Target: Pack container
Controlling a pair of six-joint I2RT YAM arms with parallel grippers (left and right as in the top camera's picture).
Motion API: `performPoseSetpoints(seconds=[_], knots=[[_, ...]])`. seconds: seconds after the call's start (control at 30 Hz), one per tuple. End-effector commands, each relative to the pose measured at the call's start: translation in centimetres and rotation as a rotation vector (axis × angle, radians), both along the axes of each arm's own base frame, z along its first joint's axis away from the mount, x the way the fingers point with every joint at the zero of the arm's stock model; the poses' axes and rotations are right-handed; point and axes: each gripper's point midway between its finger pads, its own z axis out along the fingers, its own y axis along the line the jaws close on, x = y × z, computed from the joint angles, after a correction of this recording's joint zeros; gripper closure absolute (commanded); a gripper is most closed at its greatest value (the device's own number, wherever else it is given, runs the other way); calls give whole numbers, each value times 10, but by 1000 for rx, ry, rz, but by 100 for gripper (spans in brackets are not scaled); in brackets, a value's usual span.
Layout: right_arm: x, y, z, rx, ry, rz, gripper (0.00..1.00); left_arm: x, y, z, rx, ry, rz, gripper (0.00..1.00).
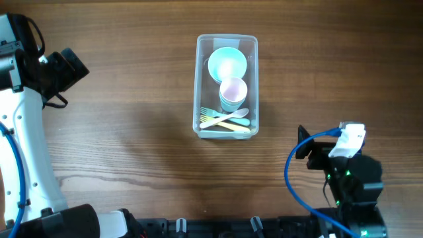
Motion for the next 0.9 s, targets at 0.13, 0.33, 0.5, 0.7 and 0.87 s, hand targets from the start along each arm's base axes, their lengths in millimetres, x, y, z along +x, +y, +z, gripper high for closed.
performPoseSetpoints(seconds=[0.13, 0.33, 0.5, 0.7, 0.87], knots=[[-9, -3, -30, -14, -43, -8, 0, 1, 1, 3, -10, -13, 10, 0], [-10, -3, -59, -15, -31, -8, 0, 1, 1, 3, -10, -13, 10, 0], [-9, -3, -56, -14, -47, -8, 0, 1, 1, 3, -10, -14, 11, 0], [-9, -3, -56, -14, -46, -8, 0, 1, 1, 2, -10, -13, 10, 0], [-9, -3, -56, -13, -46, -8, 0, 1, 1, 3, -10, -13, 10, 0]])
